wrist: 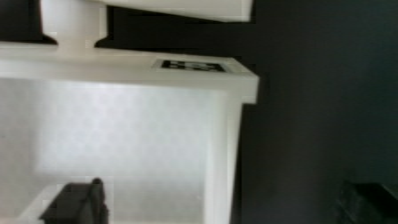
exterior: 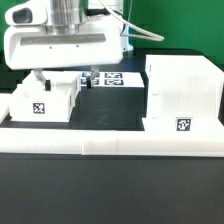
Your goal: Assemble drawer
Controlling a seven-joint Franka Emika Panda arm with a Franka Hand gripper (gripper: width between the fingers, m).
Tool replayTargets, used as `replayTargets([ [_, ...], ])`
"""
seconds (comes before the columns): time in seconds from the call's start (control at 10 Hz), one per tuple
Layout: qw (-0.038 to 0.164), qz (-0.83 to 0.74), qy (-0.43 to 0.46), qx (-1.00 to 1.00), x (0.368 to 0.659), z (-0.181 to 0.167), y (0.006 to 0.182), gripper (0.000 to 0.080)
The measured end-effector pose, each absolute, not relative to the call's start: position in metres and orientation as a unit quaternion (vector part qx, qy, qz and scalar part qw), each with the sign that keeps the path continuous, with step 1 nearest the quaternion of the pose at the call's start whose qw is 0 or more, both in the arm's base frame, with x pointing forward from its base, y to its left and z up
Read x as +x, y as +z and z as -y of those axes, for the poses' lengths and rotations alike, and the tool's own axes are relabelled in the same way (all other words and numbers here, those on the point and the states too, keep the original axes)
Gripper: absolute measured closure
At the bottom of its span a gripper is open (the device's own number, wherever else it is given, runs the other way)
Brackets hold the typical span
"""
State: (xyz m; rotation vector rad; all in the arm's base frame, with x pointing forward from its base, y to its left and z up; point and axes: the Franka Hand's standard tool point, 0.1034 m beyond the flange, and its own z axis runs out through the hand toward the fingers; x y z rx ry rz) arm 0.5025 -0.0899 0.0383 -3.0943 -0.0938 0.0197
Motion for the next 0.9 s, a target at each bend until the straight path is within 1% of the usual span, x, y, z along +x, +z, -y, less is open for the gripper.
replayTargets([
  [0.4, 0.021, 0.032, 0.014, -0.999, 0.497, 0.089, 0.025, 0.0151],
  [0.7, 0.011, 0.036, 0.008, -0.999, 0.494, 0.087, 0.010, 0.0151],
  [0.9, 0.009, 0.036, 0.011, -0.999, 0.492, 0.088, 0.005, 0.0151],
])
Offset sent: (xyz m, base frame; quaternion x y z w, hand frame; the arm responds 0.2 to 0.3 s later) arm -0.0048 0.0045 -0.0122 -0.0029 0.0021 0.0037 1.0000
